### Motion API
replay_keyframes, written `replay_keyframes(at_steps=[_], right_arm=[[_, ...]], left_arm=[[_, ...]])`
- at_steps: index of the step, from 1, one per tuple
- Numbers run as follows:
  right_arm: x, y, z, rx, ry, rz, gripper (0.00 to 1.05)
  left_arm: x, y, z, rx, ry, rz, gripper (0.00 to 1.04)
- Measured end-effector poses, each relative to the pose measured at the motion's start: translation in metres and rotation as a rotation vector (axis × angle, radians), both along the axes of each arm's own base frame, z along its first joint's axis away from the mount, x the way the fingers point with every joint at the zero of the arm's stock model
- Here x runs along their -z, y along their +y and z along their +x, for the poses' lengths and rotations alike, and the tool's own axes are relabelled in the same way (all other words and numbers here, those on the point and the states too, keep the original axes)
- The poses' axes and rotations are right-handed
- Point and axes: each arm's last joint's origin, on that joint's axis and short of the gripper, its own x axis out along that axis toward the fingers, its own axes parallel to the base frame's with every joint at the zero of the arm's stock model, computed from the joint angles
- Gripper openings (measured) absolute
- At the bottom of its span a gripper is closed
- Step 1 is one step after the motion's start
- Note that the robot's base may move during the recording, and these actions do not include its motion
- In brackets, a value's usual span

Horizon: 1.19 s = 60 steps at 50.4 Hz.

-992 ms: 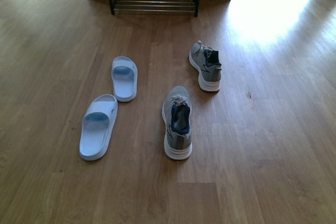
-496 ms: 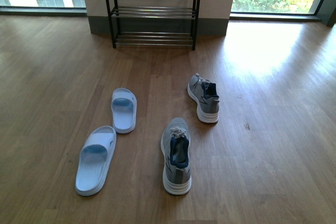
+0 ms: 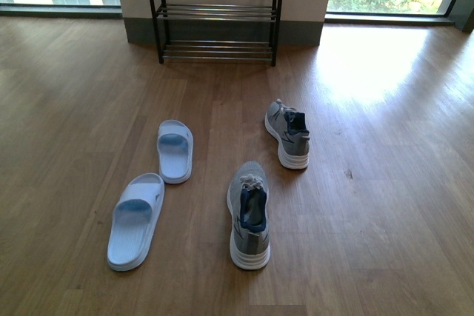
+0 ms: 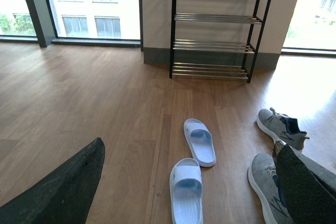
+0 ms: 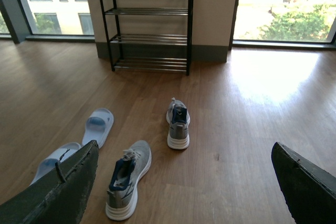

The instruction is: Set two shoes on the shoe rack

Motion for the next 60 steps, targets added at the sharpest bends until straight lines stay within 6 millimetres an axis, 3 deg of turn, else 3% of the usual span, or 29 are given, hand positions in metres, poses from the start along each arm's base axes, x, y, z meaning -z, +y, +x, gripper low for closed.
replay_keyframes(at_steps=[60], right_arm=[[0.0001,0.0000,0.0001,0.000,0.001,0.000,0.96]], left_arm=[[0.0000,0.0000,0.0000,0.000,0.000,0.000,0.95]])
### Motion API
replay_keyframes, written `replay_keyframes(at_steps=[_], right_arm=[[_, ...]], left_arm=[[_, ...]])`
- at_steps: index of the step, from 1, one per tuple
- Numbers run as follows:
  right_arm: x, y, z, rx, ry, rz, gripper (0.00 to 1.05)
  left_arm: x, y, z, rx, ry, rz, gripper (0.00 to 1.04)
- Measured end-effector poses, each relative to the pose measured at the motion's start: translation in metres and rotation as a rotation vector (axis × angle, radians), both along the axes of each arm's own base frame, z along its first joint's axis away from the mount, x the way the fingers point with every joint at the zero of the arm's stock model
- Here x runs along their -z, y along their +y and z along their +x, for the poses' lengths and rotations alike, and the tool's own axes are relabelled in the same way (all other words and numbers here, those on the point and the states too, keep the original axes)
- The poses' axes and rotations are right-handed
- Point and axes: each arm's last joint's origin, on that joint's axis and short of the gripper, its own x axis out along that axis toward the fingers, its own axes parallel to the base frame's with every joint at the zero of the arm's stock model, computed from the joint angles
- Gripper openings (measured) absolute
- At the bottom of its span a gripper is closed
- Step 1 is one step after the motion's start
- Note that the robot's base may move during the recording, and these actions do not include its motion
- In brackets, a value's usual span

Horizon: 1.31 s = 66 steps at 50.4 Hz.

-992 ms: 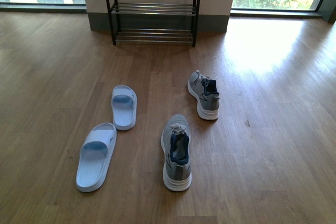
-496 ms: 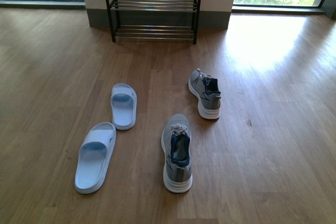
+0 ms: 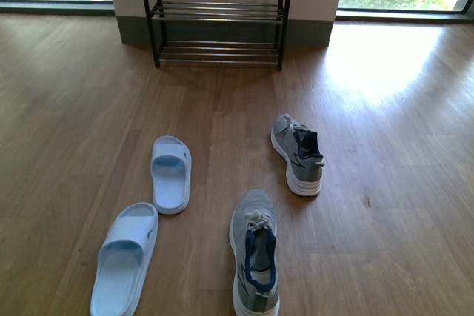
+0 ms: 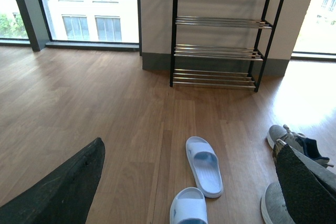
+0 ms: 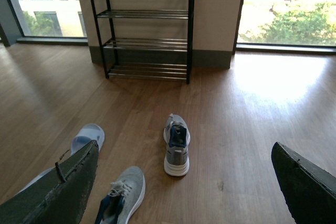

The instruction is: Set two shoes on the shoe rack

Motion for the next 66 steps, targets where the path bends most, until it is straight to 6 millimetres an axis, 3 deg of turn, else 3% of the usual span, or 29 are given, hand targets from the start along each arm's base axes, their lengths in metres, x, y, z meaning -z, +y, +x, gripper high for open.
replay_keyframes(at_steps=[20,26,38,45,51,55,66], right_arm=[[0.000,0.000,0.000,0.000,0.000,0.000,0.96],[0.001,0.002,0.000,-0.124,0.013,0.085,0.96],[0.008,0.008,0.019,-0.067,0.192,0.133,0.96],[0.012,0.023,0.046,-0.118,0.301,0.106,0.96],[0.022,0.038,0.089,-0.153,0.409,0.093,0.96],[0.048,0.052,0.122,-0.168,0.557,0.072,0.96],[0.118,0.073,0.172,-0.156,0.844,0.093,0.96]], left_arm=[[0.000,0.000,0.000,0.000,0.000,0.000,0.95],[0.000,0.000,0.000,0.000,0.000,0.000,0.95],[0.000,0.000,0.000,0.000,0.000,0.000,0.95],[0.000,0.000,0.000,0.000,0.000,0.000,0.95],[0.000,0.000,0.000,0.000,0.000,0.000,0.95],[0.000,0.000,0.000,0.000,0.000,0.000,0.95],[0.000,0.000,0.000,0.000,0.000,0.000,0.95]])
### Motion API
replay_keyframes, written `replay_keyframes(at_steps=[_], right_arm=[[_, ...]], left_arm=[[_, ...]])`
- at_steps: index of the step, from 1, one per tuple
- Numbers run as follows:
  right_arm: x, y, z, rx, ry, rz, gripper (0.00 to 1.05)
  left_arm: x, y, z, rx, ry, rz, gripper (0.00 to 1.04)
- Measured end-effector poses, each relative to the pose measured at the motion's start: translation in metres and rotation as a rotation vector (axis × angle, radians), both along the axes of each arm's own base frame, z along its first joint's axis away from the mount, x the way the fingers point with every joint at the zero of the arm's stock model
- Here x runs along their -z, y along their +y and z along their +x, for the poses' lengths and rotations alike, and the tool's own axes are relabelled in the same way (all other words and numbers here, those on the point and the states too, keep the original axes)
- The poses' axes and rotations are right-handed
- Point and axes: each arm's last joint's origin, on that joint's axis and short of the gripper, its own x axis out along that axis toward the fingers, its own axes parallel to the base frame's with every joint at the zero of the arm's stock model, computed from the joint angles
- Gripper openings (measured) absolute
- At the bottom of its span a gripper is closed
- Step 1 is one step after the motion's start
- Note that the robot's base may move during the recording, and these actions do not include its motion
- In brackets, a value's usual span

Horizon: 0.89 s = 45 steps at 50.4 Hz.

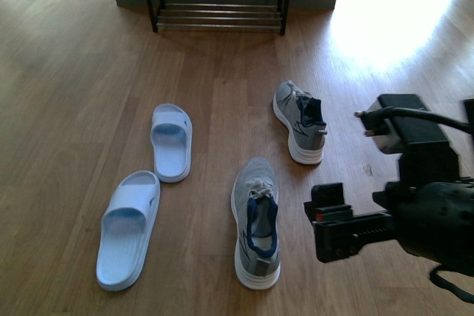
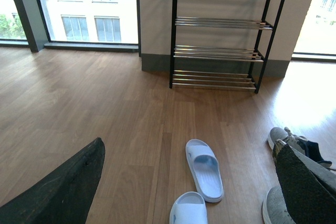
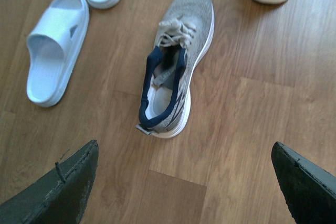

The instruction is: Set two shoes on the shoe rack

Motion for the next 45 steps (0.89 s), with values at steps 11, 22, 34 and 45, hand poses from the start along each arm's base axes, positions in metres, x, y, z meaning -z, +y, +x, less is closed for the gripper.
replay_keyframes(at_steps=[11,22,34,45], right_arm=[[0.076,0.012,0.046,0.067,0.189,-0.038,0.96],[0.117,0.013,0.078,0.135,0.264,-0.026,0.96],[0.154,0.002,0.103,0.184,0.308,-0.029,0.96],[0.179,-0.004,0.110,0.177,0.335,-0.039,0.96]], left_arm=[[0.000,0.000,0.000,0.000,0.000,0.000,0.95],[0.000,0.000,0.000,0.000,0.000,0.000,0.95],[0.000,0.000,0.000,0.000,0.000,0.000,0.95],[0.000,0.000,0.000,0.000,0.000,0.000,0.95]])
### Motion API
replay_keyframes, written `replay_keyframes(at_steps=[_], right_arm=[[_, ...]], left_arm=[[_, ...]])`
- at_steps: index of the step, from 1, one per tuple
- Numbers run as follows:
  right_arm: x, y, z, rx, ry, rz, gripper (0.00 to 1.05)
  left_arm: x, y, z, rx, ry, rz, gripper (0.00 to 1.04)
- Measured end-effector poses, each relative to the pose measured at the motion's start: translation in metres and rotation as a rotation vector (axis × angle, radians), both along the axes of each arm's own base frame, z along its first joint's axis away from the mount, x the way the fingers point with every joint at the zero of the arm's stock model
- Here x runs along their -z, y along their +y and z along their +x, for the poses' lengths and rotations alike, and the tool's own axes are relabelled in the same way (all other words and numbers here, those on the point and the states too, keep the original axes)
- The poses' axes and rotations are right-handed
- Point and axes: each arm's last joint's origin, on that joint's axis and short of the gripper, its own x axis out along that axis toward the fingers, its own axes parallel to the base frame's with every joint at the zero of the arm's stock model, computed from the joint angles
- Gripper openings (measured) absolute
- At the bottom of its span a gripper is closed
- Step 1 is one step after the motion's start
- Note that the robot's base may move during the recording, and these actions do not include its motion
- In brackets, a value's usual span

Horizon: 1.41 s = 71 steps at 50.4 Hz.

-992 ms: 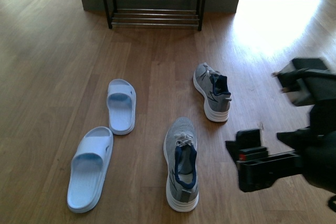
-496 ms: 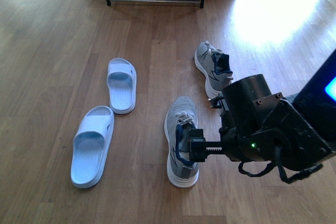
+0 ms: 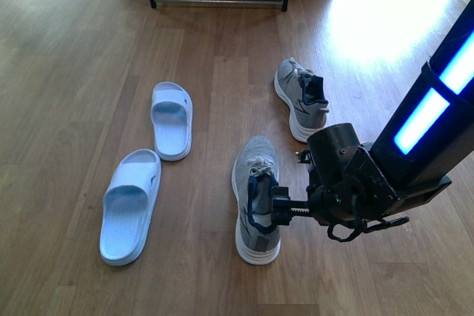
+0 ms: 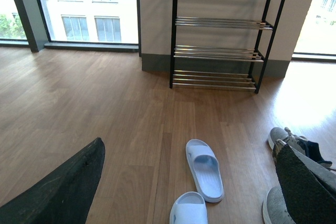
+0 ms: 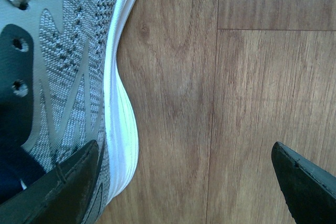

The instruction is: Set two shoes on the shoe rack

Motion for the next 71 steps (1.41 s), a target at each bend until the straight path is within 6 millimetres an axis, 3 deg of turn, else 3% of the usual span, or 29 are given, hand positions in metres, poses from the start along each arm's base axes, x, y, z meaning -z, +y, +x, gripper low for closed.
replay_keyframes(at_steps=[9,19,24,29,33,38,48,62,71], right_arm=[[0.013,-0.003,-0.002,-0.013,0.032,0.016,0.96],[0.006,-0.010,-0.004,0.006,0.010,0.028,0.96],[-0.008,-0.014,-0.007,0.008,-0.006,0.054,0.96],[-0.036,-0.013,-0.008,0.005,-0.040,0.118,0.96],[-0.058,-0.005,-0.015,-0.013,-0.051,0.179,0.96],[-0.067,0.009,-0.027,-0.036,-0.031,0.233,0.96],[-0.057,0.023,-0.034,-0.019,0.018,0.253,0.96],[-0.015,0.020,-0.011,0.081,0.062,0.192,0.96],[-0.008,0.010,0.002,0.094,0.053,0.178,0.96]], left_arm=[[0.000,0.000,0.000,0.000,0.000,0.000,0.95],[0.000,0.000,0.000,0.000,0.000,0.000,0.95],[0.000,0.000,0.000,0.000,0.000,0.000,0.95],[0.000,0.000,0.000,0.000,0.000,0.000,0.95],[0.000,0.000,0.000,0.000,0.000,0.000,0.95],[0.000,0.000,0.000,0.000,0.000,0.000,0.95],[0.000,0.000,0.000,0.000,0.000,0.000,0.95],[0.000,0.000,0.000,0.000,0.000,0.000,0.95],[0.000,0.000,0.000,0.000,0.000,0.000,0.95]])
